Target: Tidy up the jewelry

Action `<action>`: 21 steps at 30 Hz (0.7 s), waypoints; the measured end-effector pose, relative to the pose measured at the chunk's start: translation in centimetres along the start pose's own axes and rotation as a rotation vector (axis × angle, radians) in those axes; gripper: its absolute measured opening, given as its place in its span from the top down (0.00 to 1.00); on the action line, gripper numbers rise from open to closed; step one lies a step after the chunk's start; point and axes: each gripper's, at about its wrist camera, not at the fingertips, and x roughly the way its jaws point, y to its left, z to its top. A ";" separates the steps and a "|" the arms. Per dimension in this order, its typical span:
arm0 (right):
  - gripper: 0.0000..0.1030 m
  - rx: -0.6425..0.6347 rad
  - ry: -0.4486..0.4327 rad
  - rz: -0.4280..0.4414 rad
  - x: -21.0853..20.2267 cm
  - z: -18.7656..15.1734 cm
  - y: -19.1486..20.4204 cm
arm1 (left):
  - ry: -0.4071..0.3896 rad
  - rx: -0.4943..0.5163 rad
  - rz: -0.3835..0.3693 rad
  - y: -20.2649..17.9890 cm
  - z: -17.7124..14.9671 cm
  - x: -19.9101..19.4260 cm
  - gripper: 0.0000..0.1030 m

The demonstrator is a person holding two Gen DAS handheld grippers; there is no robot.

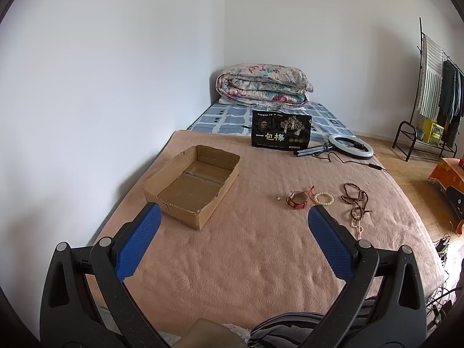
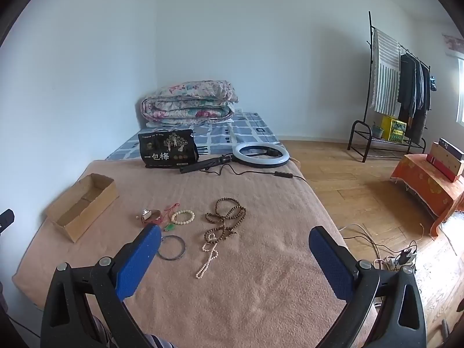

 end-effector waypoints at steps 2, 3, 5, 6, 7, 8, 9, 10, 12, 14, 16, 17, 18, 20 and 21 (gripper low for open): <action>0.00 -0.003 -0.002 -0.002 -0.1 0.0 0.1 | 0.000 0.000 -0.001 -0.1 0.0 0.1 0.00; 0.00 -0.005 -0.003 -0.002 -0.2 0.0 0.2 | -0.001 0.000 -0.001 -0.2 0.0 0.1 0.00; 0.00 -0.007 -0.004 -0.001 -0.2 0.0 0.3 | -0.003 -0.005 -0.002 0.1 -0.1 -0.3 0.00; 0.00 -0.009 -0.004 -0.002 -0.2 0.0 0.3 | 0.000 -0.006 -0.002 0.1 -0.1 -0.3 0.00; 0.00 -0.012 -0.005 -0.003 -0.2 0.0 0.4 | 0.002 -0.008 -0.002 0.1 -0.1 -0.3 0.00; 0.00 -0.015 -0.006 -0.004 -0.2 0.0 0.5 | 0.005 -0.009 -0.002 -0.1 -0.1 -0.3 0.00; 0.00 -0.019 -0.008 -0.006 -0.2 0.0 0.6 | 0.007 -0.009 -0.003 -0.2 -0.1 -0.4 0.00; 0.00 -0.022 -0.010 -0.007 -0.2 0.0 0.7 | 0.009 -0.010 -0.003 -0.2 -0.1 -0.3 0.00; 0.00 -0.025 -0.012 -0.003 -0.2 0.0 0.8 | 0.009 -0.010 -0.004 -0.2 -0.1 -0.2 0.00; 0.00 -0.023 -0.011 0.001 -0.2 0.0 0.8 | 0.008 -0.008 -0.004 -0.3 0.0 -0.3 0.00; 0.00 -0.022 -0.009 0.004 -0.2 0.0 0.8 | 0.007 -0.010 -0.003 -0.5 0.0 -0.4 0.00; 0.00 -0.021 -0.009 0.004 -0.2 0.0 0.7 | 0.007 -0.010 -0.004 -0.6 0.1 -0.5 0.00; 0.00 -0.021 -0.009 0.005 -0.2 0.0 0.7 | 0.011 -0.012 -0.007 -0.2 0.0 -0.2 0.00; 0.00 -0.020 -0.009 0.004 -0.2 0.0 0.8 | 0.011 -0.013 -0.009 0.0 0.0 -0.2 0.00; 0.00 -0.020 -0.009 0.005 -0.2 0.0 0.8 | 0.012 -0.014 -0.012 -0.1 0.0 -0.2 0.00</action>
